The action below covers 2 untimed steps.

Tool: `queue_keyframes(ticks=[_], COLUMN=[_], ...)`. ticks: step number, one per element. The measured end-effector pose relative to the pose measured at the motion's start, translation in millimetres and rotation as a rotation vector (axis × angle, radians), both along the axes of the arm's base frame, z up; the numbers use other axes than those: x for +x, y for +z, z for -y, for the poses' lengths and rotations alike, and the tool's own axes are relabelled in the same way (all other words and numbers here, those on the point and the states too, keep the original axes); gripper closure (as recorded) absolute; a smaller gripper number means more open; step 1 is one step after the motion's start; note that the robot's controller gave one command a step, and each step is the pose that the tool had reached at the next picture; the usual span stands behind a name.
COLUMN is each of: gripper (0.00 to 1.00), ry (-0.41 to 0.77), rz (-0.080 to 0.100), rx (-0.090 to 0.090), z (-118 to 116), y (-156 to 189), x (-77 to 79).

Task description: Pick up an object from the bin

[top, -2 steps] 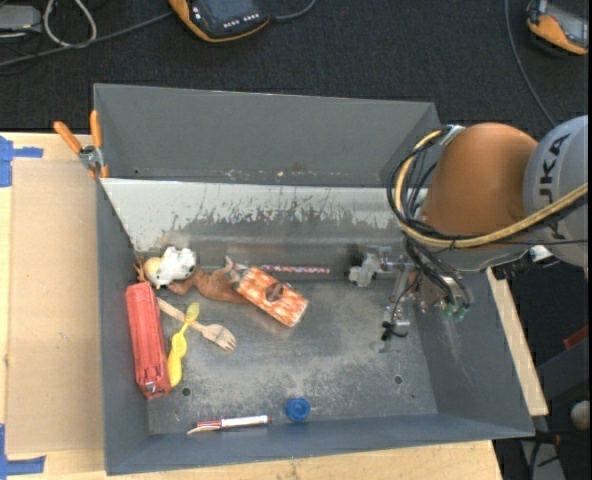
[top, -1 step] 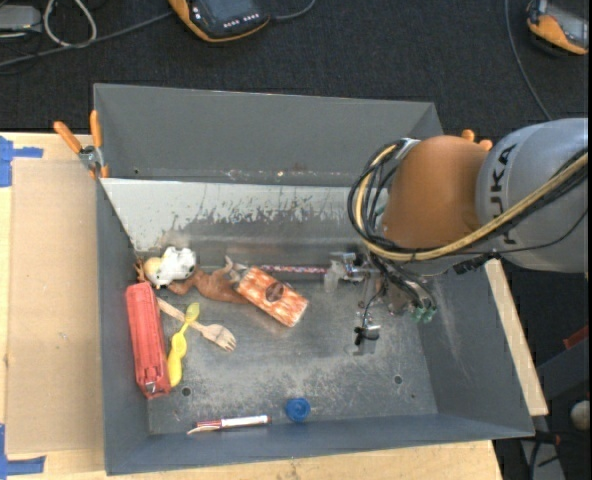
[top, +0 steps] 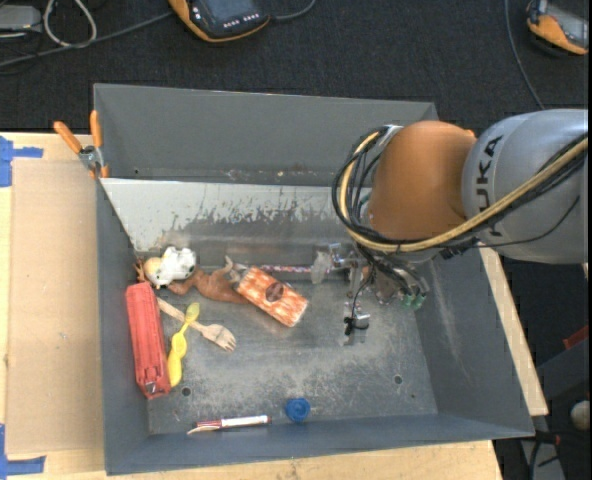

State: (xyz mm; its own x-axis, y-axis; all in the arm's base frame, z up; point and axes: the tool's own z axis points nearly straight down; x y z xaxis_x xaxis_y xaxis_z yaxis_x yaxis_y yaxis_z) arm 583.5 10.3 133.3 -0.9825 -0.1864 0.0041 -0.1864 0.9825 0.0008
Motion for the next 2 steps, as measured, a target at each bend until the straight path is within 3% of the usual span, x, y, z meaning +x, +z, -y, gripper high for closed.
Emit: queue_keyframes(ticks=[1,2], gripper=[0.00,0.00], ry=[-0.143,0.042], rz=[0.004,0.009], rx=[0.002,0.000], z=[-30,-58], y=[10,-38], x=[18.2,35.9])
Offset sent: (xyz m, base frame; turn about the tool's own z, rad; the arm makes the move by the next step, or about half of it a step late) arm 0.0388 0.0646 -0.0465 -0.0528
